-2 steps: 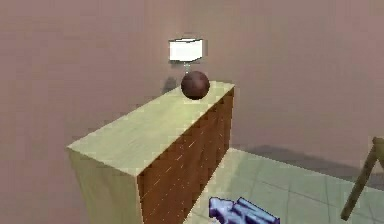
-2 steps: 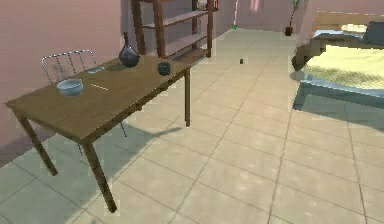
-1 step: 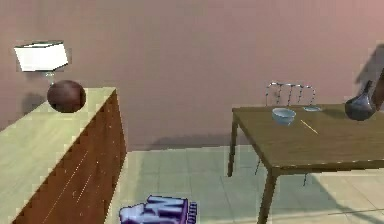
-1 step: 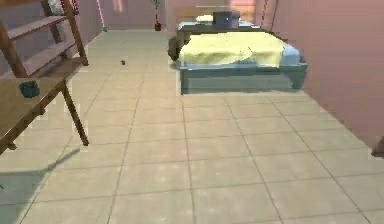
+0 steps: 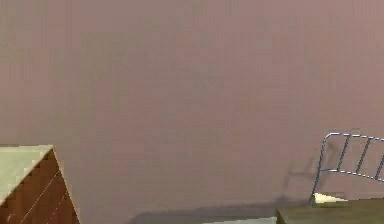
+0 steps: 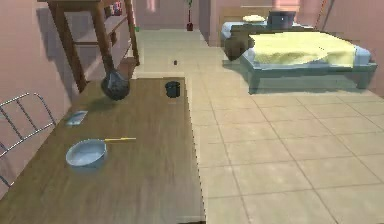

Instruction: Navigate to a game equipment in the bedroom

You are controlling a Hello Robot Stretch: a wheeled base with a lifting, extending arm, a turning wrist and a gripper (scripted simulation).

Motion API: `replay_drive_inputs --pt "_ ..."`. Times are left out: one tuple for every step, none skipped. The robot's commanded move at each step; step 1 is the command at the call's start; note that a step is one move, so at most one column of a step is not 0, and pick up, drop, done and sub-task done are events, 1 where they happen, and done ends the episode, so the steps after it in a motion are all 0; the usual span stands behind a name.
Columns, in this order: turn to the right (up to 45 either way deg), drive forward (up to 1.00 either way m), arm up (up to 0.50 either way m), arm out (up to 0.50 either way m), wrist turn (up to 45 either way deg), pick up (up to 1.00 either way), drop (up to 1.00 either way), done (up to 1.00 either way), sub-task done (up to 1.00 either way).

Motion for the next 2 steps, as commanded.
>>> replay_drive_inputs --pt "-45.0 0.00 0.00 0.00 0.0 0.00 0.00 0.00 0.00" --pt "-18.0 0.00 0.00 0.00 0.0 0.00 0.00 0.00 0.00"
